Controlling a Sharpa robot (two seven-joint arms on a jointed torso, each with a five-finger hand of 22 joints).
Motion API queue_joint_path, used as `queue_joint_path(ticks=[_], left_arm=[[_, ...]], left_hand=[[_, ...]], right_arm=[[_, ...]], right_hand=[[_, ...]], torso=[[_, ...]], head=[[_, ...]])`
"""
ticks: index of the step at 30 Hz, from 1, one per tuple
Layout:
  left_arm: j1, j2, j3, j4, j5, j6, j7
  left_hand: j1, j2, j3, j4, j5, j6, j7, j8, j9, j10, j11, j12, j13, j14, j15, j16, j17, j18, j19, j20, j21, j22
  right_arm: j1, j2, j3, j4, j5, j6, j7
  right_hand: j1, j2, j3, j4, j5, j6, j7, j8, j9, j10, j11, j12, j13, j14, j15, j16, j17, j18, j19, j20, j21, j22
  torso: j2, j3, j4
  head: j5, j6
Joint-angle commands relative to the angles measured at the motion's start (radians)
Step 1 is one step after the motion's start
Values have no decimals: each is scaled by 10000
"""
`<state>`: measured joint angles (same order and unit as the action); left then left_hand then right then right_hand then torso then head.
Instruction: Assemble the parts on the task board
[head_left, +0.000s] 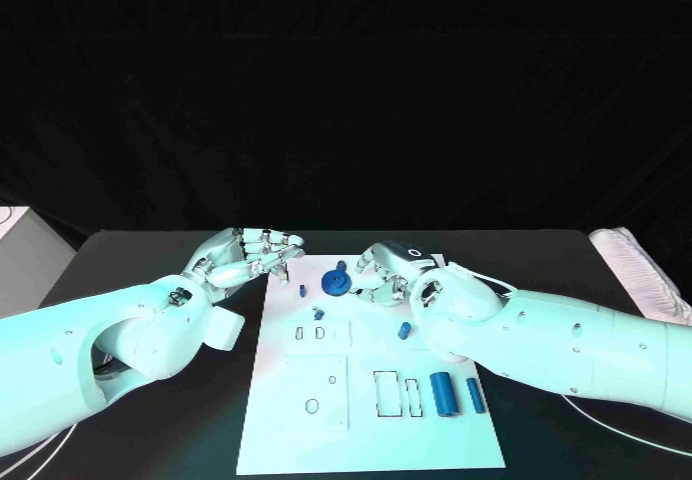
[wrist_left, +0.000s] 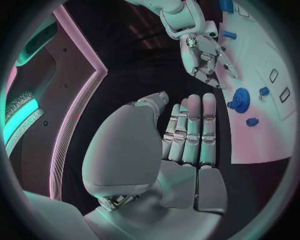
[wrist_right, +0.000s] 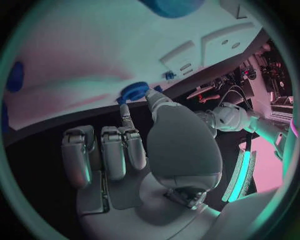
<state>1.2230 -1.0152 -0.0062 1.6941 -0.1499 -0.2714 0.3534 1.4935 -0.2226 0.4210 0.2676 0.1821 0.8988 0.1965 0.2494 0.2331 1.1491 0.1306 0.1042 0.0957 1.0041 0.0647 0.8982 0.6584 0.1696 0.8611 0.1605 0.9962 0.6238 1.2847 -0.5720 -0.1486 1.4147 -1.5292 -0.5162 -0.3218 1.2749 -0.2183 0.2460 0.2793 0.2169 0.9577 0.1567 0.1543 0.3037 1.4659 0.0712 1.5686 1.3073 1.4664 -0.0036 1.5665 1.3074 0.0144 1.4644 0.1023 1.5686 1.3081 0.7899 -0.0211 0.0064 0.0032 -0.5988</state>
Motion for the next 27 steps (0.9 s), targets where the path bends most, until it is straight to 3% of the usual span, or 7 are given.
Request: queue_joint_path(ticks=[1, 4, 8, 14, 21, 27], left_arm=[[10, 18, 6, -37, -27, 152, 73], [10, 43, 5, -101, -27, 160, 80], [8, 104, 4, -200, -27, 177, 89], [4, 197, -2, -287, -27, 223, 93], [-2, 309, -9, -360, -32, 267, 96], [-6, 366, -12, -405, -43, 277, 104]], left_hand=[[-21, 37, 51, 6, -69, -77, -20, 29, 14, -45, -4, -70, 11, -78, -5, 66, -12, 129, -71, 34, 34, 14], [-21, 37, 51, 6, -69, -77, -20, 29, 14, -45, -4, -70, 11, -78, -5, 66, -12, 129, -71, 34, 34, 14], [-22, 31, 51, 4, -72, -81, -21, 28, 15, -48, -4, -71, 11, -84, -3, 65, -14, 128, -78, 35, 37, 17], [-22, 31, 51, 4, -72, -81, -21, 28, 15, -48, -4, -71, 11, -84, -3, 65, -14, 128, -78, 35, 37, 17], [-18, 26, 52, -2, -73, -81, -25, 30, 17, -44, -6, -69, 13, -90, -2, 65, -16, 128, -85, 37, 40, 19], [-2, 21, 62, -18, -75, -75, -31, 36, 23, -30, -12, -60, 17, -100, -4, 66, -20, 128, -100, 39, 50, 27]], right_arm=[[161, -489, 57, 353, 1075, -1272, 1630], [362, -1164, 82, 766, 2183, -976, 2436], [558, -2175, 96, 1181, 3526, -16, 3321], [659, -3373, 88, 1275, 4153, 1195, 4144], [661, -4085, 32, 904, 3668, 1709, 4329], [567, -4085, -5, 483, 2936, 1536, 3759]], right_hand=[[230, 37, 76, -72, 6, -124, 8, -69, -30, 1049, 47, 22, 2634, 1044, 75, 43, 2634, -144, 1064, 62, 22, 2627], [590, 71, 243, -209, -2, -135, 38, -95, -53, 1049, 75, 22, 2634, 1032, 93, 29, 2585, -144, 1064, 81, 22, 2627], [993, 33, 424, -418, -14, -86, 56, -93, -72, 986, 92, -47, 2575, 1032, 93, 28, 2584, -144, 1064, 87, 22, 2627], [1524, -126, 601, -756, -19, 35, 12, -43, -88, 880, 66, -165, 2476, 1043, -1, 42, 2630, -144, 1064, 20, 22, 2627], [1677, -213, 648, -865, -22, 52, -23, -42, -104, 852, 33, -196, 2450, 1044, -37, 43, 2634, -144, 1064, -16, 22, 2627], [1722, -243, 673, -898, -21, -42, 5, -100, -136, 820, 29, -233, 2420, 1044, -1, 43, 2634, -144, 1064, -11, 22, 2627]], torso=[[-63, 8, -68], [-99, 23, -93], [-177, 52, -165], [-246, 106, -240], [-273, 168, -282], [-258, 218, -304]], head=[[2, 20], [1, 23], [-15, 11], [-96, -20], [-139, -36], [-171, -52]])
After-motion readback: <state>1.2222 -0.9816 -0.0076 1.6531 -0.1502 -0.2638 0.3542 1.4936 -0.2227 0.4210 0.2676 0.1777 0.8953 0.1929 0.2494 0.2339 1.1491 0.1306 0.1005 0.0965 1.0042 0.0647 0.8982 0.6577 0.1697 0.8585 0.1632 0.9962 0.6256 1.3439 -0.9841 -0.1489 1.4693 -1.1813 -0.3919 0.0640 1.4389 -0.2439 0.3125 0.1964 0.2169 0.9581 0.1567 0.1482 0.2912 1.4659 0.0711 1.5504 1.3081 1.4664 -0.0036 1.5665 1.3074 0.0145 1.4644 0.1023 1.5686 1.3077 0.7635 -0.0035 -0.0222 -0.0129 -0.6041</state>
